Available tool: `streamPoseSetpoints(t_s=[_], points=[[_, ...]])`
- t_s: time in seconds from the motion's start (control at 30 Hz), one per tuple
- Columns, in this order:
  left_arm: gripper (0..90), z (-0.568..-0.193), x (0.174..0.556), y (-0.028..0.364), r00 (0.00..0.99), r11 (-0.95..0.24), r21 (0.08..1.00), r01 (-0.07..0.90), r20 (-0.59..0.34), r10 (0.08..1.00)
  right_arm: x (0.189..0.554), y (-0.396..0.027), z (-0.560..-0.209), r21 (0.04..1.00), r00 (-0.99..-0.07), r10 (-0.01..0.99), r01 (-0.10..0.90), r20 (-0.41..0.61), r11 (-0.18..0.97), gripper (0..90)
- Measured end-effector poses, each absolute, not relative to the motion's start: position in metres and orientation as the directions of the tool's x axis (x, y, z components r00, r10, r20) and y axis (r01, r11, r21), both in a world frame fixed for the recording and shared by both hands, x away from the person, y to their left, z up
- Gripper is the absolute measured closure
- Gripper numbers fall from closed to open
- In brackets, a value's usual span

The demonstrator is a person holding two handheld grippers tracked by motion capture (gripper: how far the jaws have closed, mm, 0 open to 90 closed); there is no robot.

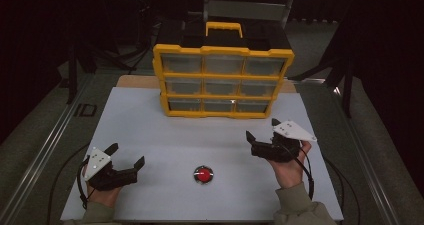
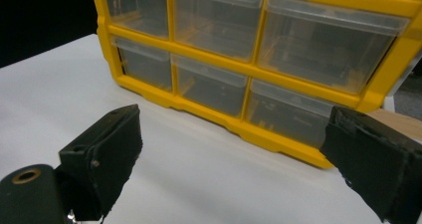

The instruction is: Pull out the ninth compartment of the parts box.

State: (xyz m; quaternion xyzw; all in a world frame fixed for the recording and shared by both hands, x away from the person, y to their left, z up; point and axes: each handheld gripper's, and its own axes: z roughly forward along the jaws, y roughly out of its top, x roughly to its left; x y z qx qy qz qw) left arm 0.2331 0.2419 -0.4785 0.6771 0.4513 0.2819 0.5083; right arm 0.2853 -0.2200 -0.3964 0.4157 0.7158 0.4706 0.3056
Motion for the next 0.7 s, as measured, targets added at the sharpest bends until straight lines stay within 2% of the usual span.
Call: streamPoseSetpoints(t_s=[0.7], points=[[0.0,-0.479,0.233,0.242,0.434,-0.071,0.943,0.324,-0.081,0.897,0.32,-0.208,-0.363,0.93,-0.461,0.882,0.273,-0.097,0.246,8.0]])
